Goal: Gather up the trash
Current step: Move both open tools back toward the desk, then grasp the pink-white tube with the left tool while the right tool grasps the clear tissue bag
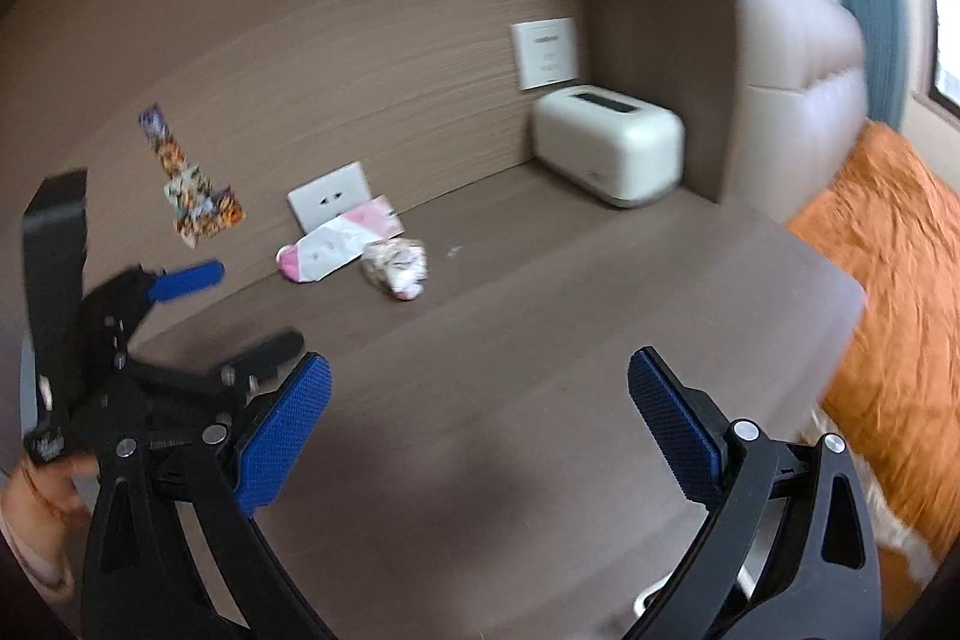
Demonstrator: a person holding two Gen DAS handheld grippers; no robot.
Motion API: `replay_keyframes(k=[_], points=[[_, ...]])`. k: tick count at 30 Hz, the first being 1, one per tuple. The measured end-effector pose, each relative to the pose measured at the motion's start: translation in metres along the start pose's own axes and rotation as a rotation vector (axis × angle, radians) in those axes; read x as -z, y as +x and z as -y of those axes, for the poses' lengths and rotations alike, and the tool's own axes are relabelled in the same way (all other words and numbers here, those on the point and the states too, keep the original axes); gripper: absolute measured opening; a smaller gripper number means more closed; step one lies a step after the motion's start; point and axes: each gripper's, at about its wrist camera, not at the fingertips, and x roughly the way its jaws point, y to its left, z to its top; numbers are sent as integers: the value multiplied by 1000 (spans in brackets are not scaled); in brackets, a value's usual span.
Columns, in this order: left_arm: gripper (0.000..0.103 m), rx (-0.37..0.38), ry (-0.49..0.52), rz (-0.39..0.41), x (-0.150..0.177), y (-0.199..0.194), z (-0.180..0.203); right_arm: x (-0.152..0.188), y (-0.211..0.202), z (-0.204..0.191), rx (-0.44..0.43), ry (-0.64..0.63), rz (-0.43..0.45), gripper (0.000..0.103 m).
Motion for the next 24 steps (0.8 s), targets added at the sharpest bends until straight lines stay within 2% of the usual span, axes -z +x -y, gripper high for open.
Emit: replay_keyframes(k=[3, 7, 10, 17, 21, 24], points=[[98, -52, -65, -17, 2, 18, -38, -10, 26, -18, -6, -55, -25, 99], [98, -50, -153, -39, 5, 45, -75, -21, 71, -29, -31, -103, -71, 99], [98, -60, -179, -54, 8, 64, -91, -27, 101, -32, -54, -121, -115, 99], [98, -63, -221, -108, 9, 99, -114, -38, 165, -42, -87, -202, -169, 99], [98, -39, -250, -122, 8, 110, -121, -39, 190, -41, -109, -202, -199, 99], [98, -17, -235, -118, 4, 114, -119, -41, 198, -40, -122, -215, -206, 99]])
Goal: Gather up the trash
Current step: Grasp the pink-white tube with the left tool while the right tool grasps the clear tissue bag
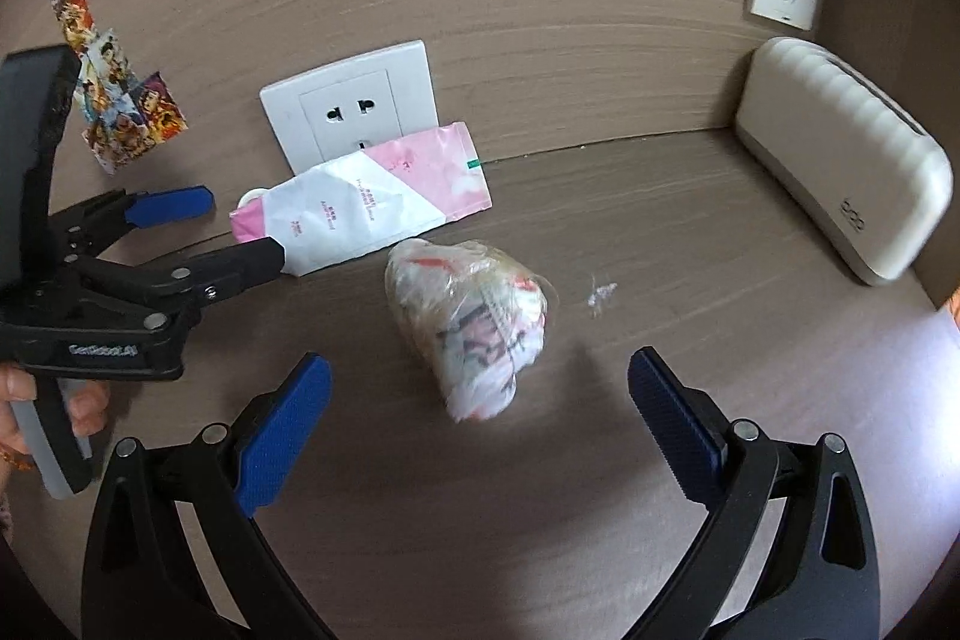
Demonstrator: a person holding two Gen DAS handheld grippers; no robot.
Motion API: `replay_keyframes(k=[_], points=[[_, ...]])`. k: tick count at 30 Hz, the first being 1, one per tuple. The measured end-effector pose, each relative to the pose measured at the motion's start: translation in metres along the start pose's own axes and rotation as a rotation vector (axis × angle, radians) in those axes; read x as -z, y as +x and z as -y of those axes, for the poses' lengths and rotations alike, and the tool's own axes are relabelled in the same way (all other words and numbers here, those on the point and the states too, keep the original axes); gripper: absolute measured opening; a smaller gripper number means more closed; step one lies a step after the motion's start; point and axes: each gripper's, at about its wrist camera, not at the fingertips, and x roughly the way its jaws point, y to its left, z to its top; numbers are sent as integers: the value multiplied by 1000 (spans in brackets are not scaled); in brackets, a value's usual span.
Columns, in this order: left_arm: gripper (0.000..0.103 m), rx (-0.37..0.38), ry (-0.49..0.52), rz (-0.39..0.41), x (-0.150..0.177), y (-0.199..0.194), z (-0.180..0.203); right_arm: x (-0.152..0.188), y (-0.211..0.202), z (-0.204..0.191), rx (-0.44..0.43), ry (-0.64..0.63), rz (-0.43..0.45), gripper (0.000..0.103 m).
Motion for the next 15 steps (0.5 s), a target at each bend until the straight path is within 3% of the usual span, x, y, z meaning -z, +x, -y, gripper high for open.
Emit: replay_keyframes(k=[5, 9, 11, 13, 15], points=[[98, 25, 66, -24, -7, 12, 11, -8, 14, 3, -23, -18, -5, 99], [96, 67, 64, -56, -11, 25, 14, -10, 22, 5, -46, -17, -28, 99], [91, 120, 50, -76, -11, 28, 14, -11, 23, 6, -72, -14, -32, 99], [75, 150, 62, -101, -8, 32, 19, -11, 23, 5, -88, -27, -39, 97], [72, 126, 124, -99, -3, 31, 29, -11, 23, 2, -93, -54, -37, 82]])
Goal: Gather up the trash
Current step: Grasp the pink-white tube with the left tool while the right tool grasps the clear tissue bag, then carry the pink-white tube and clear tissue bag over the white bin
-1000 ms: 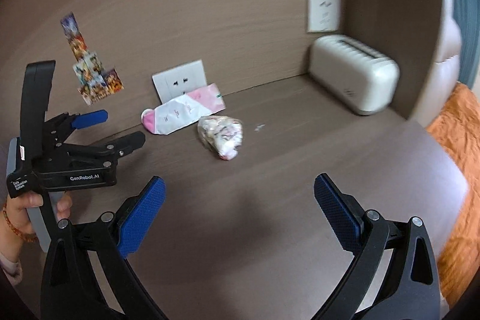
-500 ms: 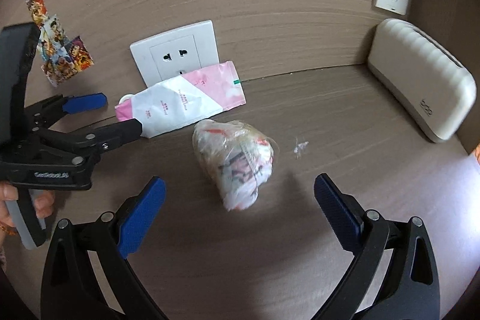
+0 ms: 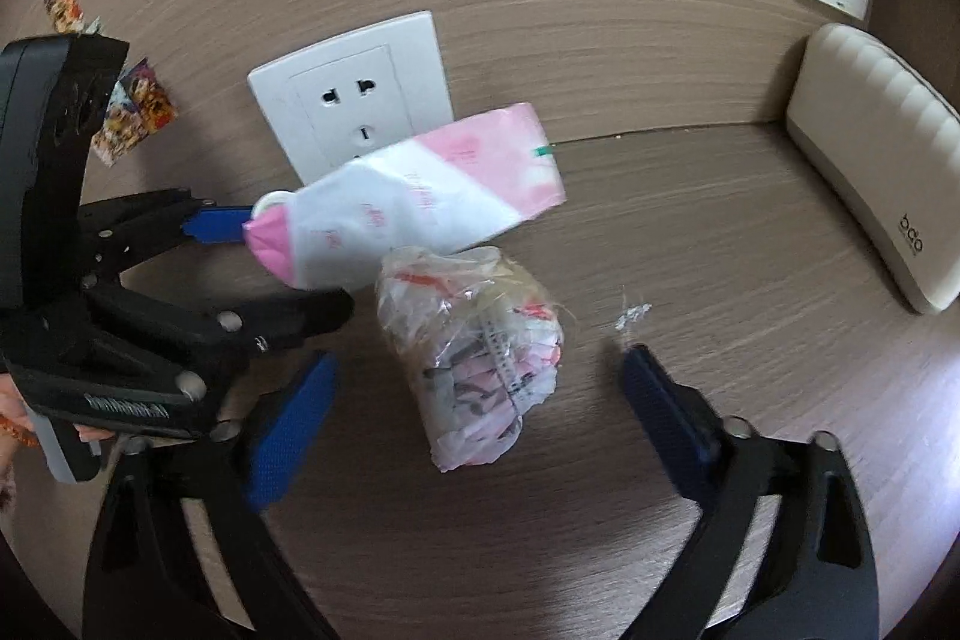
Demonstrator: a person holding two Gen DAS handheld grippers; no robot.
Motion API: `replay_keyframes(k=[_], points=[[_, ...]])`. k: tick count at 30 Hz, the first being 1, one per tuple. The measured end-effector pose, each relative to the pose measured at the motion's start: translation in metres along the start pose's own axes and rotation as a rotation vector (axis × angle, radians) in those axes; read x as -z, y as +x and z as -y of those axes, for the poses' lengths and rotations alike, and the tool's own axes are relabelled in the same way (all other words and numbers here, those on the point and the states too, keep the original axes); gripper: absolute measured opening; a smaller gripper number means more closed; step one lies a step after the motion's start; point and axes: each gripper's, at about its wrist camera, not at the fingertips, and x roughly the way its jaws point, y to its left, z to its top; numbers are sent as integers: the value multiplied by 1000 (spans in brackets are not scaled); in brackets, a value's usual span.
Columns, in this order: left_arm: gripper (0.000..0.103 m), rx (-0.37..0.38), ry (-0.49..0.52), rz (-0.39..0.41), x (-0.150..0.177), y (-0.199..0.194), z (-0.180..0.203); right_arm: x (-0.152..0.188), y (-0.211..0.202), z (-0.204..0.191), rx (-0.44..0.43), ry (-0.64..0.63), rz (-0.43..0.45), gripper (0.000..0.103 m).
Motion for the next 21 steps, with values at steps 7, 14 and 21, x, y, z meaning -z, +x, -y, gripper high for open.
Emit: replay_keyframes(k=[7, 14, 21], points=[[72, -22, 55, 6, -4, 5, 13, 0, -4, -1, -13, -19, 6, 56], [53, 25, 34, 26, -13, 7, 7, 5, -9, -1, -4, -28, 3, 53], [40, 83, 36, 58, -19, 4, 28, 13, -16, -8, 12, 2, 9, 52]])
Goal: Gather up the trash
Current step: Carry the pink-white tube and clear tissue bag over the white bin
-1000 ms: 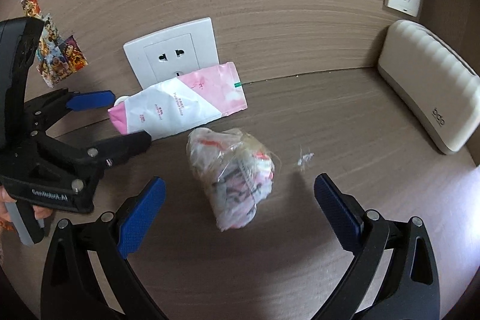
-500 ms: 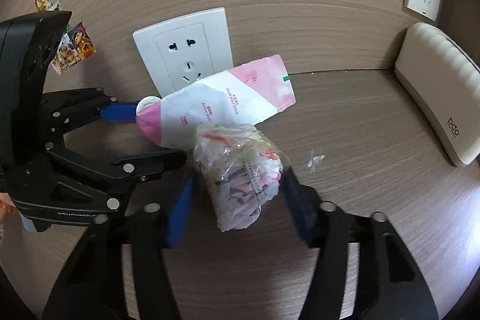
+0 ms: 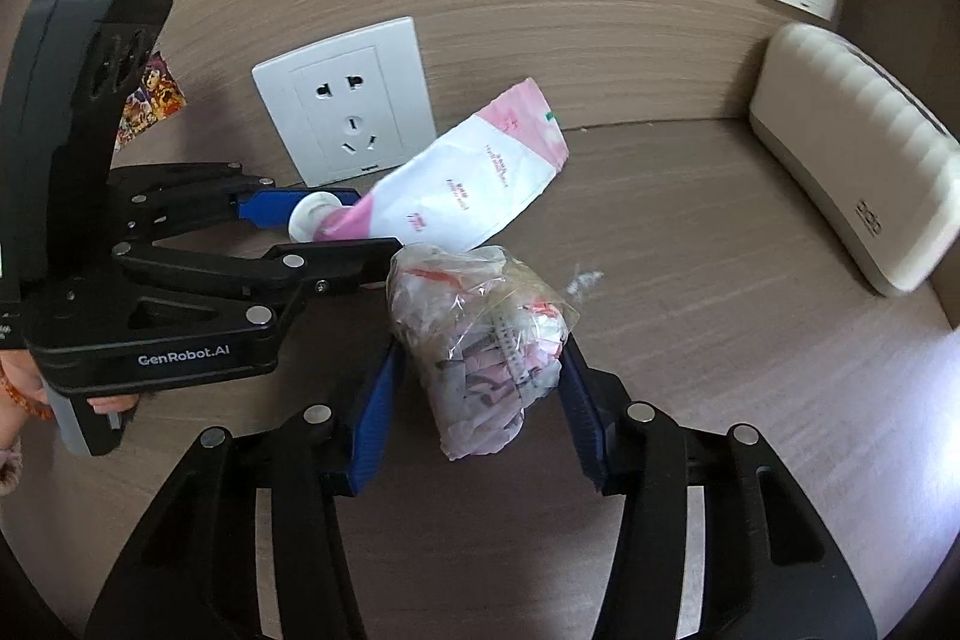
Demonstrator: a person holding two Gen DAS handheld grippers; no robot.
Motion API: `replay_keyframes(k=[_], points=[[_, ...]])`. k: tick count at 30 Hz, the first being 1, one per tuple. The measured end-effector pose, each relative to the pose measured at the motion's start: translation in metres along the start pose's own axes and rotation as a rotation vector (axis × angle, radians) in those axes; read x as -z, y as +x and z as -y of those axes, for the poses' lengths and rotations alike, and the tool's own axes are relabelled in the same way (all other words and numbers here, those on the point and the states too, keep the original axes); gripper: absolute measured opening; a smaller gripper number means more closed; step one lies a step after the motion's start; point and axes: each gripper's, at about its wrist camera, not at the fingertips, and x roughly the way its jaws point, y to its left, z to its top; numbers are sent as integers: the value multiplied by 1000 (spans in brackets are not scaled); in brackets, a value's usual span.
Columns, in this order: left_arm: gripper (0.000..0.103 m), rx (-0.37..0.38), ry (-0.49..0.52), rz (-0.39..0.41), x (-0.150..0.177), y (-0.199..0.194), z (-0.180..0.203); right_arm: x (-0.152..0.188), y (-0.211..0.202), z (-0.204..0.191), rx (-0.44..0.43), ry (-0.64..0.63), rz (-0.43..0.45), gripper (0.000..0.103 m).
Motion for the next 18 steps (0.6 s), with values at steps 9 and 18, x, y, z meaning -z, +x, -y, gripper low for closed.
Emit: replay_keyframes(k=[9, 18], points=[[40, -9, 9, 32, 3, -16, 24, -6, -25, -2, 30, 48, 59, 51], [40, -28, -3, 51, 4, -52, 49, 22, -97, 11, 81, 125, 147, 51]])
